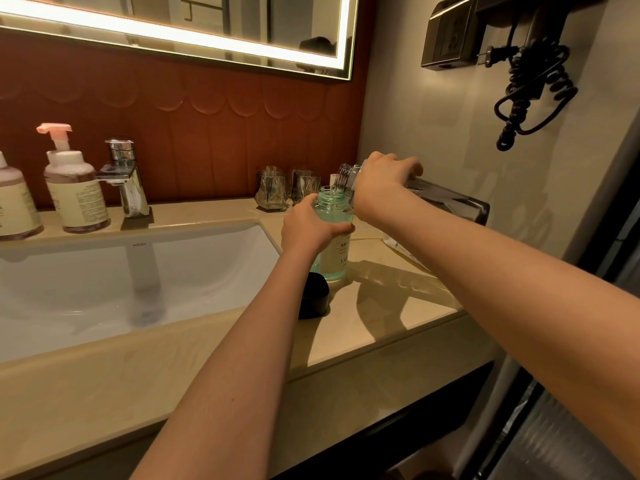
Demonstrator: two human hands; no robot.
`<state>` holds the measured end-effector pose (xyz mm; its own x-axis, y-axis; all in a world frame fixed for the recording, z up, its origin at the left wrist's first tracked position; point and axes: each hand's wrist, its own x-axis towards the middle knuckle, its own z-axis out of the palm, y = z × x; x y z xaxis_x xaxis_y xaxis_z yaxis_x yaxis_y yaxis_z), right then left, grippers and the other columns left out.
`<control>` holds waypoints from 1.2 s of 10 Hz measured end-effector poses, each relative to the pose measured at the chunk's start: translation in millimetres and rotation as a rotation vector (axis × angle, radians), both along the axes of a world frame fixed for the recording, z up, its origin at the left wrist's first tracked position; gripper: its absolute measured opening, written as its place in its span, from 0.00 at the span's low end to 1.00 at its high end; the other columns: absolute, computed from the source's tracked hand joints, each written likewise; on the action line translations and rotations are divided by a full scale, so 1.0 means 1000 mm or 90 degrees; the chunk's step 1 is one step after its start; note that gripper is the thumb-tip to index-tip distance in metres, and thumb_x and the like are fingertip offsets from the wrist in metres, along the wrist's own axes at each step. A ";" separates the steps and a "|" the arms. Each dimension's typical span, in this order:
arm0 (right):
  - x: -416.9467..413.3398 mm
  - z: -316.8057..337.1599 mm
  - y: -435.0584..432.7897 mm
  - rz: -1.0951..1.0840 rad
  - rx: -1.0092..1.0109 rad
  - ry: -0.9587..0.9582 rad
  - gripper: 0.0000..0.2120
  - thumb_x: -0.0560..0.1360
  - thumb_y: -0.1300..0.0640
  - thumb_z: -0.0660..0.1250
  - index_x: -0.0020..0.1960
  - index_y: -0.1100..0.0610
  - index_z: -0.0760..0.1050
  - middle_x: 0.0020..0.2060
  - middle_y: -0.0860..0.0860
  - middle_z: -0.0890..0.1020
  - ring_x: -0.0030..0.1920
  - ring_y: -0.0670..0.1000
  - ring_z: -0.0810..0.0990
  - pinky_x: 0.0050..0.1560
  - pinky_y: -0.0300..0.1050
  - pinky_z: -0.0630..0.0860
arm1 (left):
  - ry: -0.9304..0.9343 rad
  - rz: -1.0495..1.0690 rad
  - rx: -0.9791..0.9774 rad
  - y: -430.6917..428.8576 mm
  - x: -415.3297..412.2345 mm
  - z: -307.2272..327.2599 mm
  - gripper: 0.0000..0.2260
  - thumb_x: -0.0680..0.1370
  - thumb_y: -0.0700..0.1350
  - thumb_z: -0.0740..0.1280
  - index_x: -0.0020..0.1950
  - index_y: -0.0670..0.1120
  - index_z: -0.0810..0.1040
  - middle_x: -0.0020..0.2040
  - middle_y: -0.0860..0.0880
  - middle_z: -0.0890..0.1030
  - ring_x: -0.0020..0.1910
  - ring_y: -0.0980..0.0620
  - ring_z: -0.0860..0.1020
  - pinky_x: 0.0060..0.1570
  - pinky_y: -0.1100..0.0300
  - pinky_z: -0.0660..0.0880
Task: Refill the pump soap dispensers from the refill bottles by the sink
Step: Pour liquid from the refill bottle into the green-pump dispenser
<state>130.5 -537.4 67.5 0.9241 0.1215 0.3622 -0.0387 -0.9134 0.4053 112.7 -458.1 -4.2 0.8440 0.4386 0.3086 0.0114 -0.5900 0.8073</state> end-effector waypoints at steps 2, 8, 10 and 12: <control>0.002 -0.001 0.000 -0.005 -0.006 -0.005 0.30 0.73 0.57 0.67 0.70 0.64 0.60 0.62 0.60 0.70 0.62 0.61 0.71 0.60 0.59 0.68 | 0.004 0.000 0.002 0.000 0.000 0.001 0.41 0.67 0.56 0.75 0.74 0.46 0.61 0.73 0.47 0.66 0.70 0.46 0.65 0.62 0.51 0.69; 0.006 -0.002 0.002 -0.005 0.000 -0.018 0.29 0.74 0.56 0.67 0.69 0.64 0.60 0.62 0.60 0.71 0.62 0.61 0.71 0.60 0.59 0.68 | 0.004 0.002 0.004 0.000 0.000 0.000 0.41 0.67 0.56 0.75 0.74 0.47 0.61 0.73 0.46 0.66 0.71 0.46 0.65 0.62 0.50 0.68; 0.008 -0.002 0.002 -0.004 -0.003 -0.017 0.28 0.74 0.56 0.67 0.70 0.63 0.61 0.62 0.60 0.71 0.62 0.61 0.71 0.59 0.60 0.68 | 0.000 0.000 0.003 0.000 0.000 0.000 0.41 0.67 0.56 0.75 0.74 0.47 0.61 0.72 0.47 0.66 0.70 0.46 0.65 0.62 0.50 0.69; 0.008 -0.002 0.002 -0.006 -0.005 -0.018 0.28 0.74 0.56 0.66 0.70 0.63 0.61 0.62 0.60 0.70 0.62 0.61 0.71 0.59 0.60 0.68 | -0.003 0.001 -0.004 0.001 0.001 -0.001 0.41 0.67 0.55 0.76 0.74 0.47 0.61 0.72 0.47 0.66 0.70 0.46 0.65 0.62 0.50 0.69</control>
<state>138.8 -535.0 65.2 0.9147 0.1163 0.3871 -0.0583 -0.9097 0.4111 114.0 -457.3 -5.0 0.8424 0.4411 0.3096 0.0084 -0.5853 0.8108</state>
